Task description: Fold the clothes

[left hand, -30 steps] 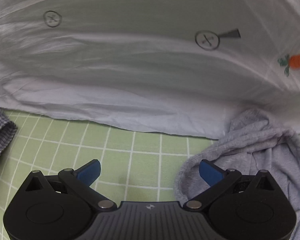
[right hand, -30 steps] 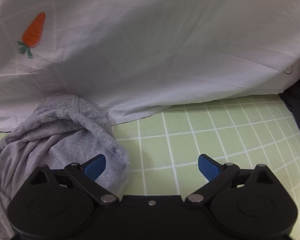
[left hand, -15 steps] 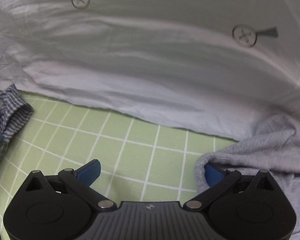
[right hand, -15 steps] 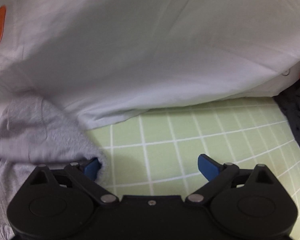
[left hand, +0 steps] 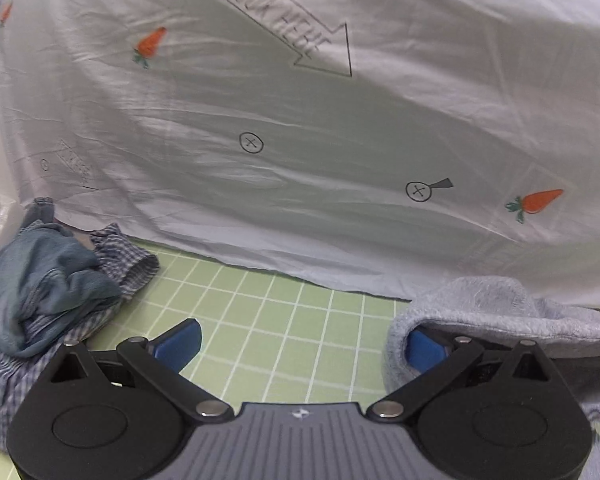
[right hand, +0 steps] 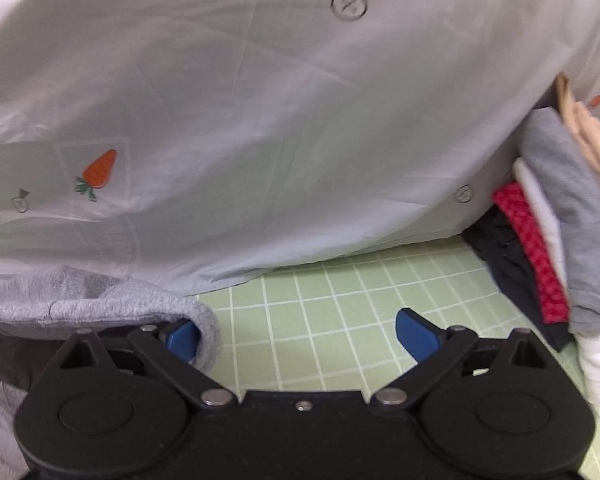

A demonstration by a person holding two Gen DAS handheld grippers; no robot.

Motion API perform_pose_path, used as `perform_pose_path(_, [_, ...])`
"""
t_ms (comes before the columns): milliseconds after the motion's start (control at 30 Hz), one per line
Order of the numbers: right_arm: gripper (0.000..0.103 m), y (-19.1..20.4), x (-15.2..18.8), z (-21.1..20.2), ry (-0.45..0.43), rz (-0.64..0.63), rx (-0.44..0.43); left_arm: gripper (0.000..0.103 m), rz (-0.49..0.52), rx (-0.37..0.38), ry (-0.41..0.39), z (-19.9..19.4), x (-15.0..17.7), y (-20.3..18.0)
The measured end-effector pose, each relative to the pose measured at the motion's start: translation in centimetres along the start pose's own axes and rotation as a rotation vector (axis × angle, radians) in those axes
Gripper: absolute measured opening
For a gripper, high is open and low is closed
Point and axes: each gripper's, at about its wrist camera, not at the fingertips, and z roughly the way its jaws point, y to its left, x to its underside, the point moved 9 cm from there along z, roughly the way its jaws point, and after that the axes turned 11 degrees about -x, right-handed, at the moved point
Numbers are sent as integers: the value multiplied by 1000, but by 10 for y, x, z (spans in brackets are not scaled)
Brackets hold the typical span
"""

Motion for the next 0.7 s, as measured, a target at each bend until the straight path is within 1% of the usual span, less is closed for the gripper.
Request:
perform_pose_path(167, [99, -3, 31, -42, 6, -21, 11, 103, 19, 3, 4, -33, 28, 17])
perform_pose_path(333, [99, -7, 68, -70, 32, 1, 7, 103, 20, 4, 66, -55, 70, 30])
perform_pose_path(433, [99, -7, 89, -76, 63, 4, 15, 103, 28, 1, 116, -62, 95, 33])
perform_pose_path(533, [99, -6, 110, -79, 100, 4, 20, 103, 53, 17, 171, -64, 114, 31])
perform_pose_path(633, [99, -3, 126, -79, 138, -6, 13, 103, 82, 43, 212, -66, 129, 26])
perform_pose_path(700, [99, 0, 132, -77, 163, -16, 10, 103, 85, 59, 217, -68, 132, 25])
